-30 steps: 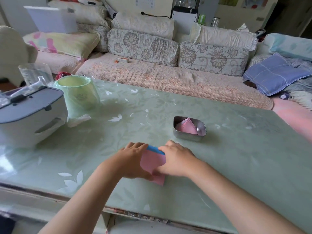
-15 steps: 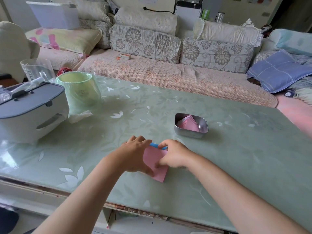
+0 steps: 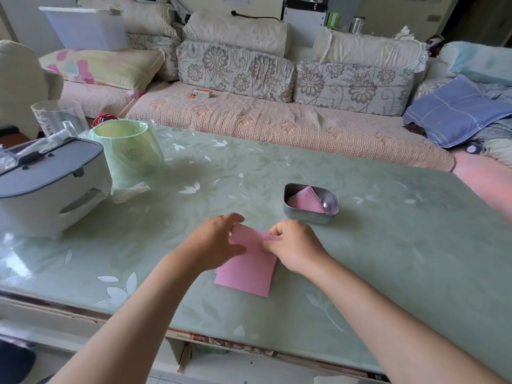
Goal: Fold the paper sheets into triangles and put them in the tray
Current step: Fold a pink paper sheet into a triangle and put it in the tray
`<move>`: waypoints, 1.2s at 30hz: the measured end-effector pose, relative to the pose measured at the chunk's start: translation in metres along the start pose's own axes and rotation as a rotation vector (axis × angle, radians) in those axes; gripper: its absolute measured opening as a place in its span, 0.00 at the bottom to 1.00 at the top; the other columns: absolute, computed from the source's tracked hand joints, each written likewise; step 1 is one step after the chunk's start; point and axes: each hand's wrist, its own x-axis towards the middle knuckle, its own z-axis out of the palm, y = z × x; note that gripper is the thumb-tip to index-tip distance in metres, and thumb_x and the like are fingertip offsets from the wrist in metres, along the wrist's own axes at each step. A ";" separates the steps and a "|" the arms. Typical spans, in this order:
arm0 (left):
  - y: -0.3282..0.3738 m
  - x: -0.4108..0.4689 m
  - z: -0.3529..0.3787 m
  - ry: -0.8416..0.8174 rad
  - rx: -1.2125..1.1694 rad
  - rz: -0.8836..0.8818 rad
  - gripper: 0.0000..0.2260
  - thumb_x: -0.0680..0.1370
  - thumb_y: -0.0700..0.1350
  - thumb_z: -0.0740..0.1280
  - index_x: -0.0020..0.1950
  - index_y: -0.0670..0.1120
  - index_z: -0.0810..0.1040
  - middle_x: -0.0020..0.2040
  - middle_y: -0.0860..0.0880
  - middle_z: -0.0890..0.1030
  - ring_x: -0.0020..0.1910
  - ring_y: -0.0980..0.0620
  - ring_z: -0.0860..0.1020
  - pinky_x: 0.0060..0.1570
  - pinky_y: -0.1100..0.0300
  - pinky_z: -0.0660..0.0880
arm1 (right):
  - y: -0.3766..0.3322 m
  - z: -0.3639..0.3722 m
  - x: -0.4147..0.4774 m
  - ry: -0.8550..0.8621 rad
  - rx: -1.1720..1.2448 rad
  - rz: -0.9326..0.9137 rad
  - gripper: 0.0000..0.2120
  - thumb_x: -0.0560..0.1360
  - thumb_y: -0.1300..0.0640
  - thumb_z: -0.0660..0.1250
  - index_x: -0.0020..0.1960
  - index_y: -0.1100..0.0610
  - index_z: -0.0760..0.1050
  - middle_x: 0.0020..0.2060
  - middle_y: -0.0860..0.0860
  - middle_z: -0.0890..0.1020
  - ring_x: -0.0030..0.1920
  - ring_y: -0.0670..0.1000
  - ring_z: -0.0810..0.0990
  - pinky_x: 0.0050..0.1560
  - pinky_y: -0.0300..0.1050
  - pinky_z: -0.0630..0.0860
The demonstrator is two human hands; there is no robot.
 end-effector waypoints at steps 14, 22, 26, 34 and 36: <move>0.011 0.004 -0.005 0.259 -0.050 -0.056 0.06 0.75 0.52 0.71 0.51 0.59 0.79 0.41 0.63 0.77 0.47 0.56 0.78 0.40 0.60 0.73 | 0.008 -0.005 -0.001 0.119 0.089 -0.099 0.14 0.72 0.50 0.72 0.37 0.60 0.78 0.30 0.53 0.75 0.32 0.51 0.69 0.34 0.46 0.65; 0.017 0.008 -0.002 0.258 -0.185 -0.014 0.03 0.75 0.50 0.73 0.44 0.55 0.79 0.47 0.56 0.80 0.48 0.57 0.78 0.41 0.68 0.68 | 0.024 -0.011 0.000 0.059 0.341 0.023 0.15 0.73 0.52 0.75 0.34 0.60 0.78 0.28 0.52 0.76 0.32 0.50 0.71 0.37 0.45 0.65; 0.025 0.011 -0.001 0.258 -0.234 -0.057 0.11 0.77 0.47 0.69 0.38 0.56 0.71 0.39 0.56 0.80 0.37 0.57 0.76 0.33 0.67 0.68 | 0.026 -0.017 -0.006 0.086 0.261 -0.049 0.20 0.72 0.59 0.70 0.61 0.43 0.77 0.48 0.36 0.80 0.44 0.44 0.80 0.41 0.35 0.73; 0.040 0.019 0.006 0.107 -0.474 -0.167 0.06 0.80 0.43 0.64 0.48 0.47 0.80 0.43 0.44 0.83 0.37 0.48 0.76 0.39 0.58 0.72 | 0.046 -0.031 -0.032 0.141 -0.059 -0.406 0.41 0.68 0.73 0.63 0.75 0.44 0.65 0.70 0.44 0.68 0.68 0.46 0.70 0.68 0.37 0.67; 0.046 0.021 0.012 0.067 -0.490 -0.170 0.06 0.80 0.43 0.64 0.48 0.47 0.81 0.42 0.44 0.82 0.37 0.49 0.75 0.38 0.58 0.71 | 0.052 -0.036 -0.036 0.179 -0.145 -0.440 0.33 0.68 0.70 0.70 0.69 0.46 0.75 0.71 0.48 0.69 0.69 0.51 0.71 0.69 0.48 0.67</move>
